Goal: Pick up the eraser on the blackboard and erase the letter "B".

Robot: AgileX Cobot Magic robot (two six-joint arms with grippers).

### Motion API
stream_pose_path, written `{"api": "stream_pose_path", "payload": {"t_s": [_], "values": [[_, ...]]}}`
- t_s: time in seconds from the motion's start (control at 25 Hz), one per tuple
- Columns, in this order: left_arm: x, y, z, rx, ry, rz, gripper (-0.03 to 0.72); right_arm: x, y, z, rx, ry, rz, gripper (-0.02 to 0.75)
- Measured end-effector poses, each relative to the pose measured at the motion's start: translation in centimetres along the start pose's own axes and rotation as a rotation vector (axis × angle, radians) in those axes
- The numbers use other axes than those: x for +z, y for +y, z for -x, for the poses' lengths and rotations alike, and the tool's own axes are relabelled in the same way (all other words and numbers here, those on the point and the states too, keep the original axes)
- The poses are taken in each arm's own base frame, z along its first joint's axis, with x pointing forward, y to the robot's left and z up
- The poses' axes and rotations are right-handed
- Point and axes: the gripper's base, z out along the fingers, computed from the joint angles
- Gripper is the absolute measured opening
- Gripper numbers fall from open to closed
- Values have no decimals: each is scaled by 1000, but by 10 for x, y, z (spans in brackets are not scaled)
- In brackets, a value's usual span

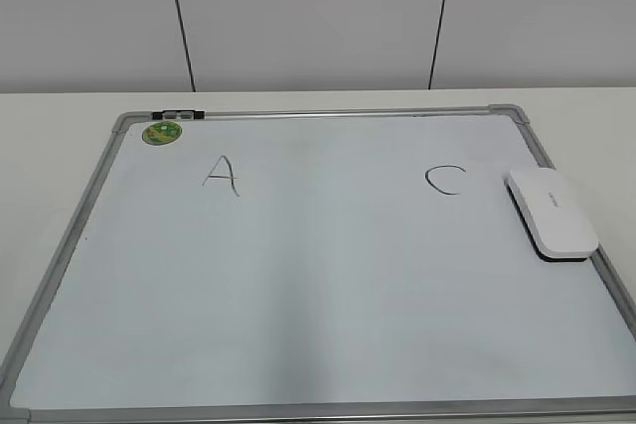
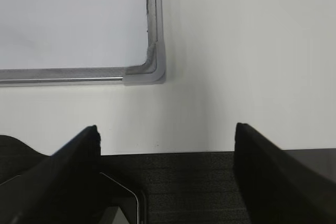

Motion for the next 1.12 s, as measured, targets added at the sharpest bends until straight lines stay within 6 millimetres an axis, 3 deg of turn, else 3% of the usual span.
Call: {"api": "stream_pose_path", "payload": {"t_s": [0.16, 1.12], "values": [[7, 3, 0, 6, -24, 25, 357, 0, 0, 0, 0, -3, 0, 587], [7, 4, 0, 7, -32, 28, 356, 0, 0, 0, 4, -5, 1, 587]]}}
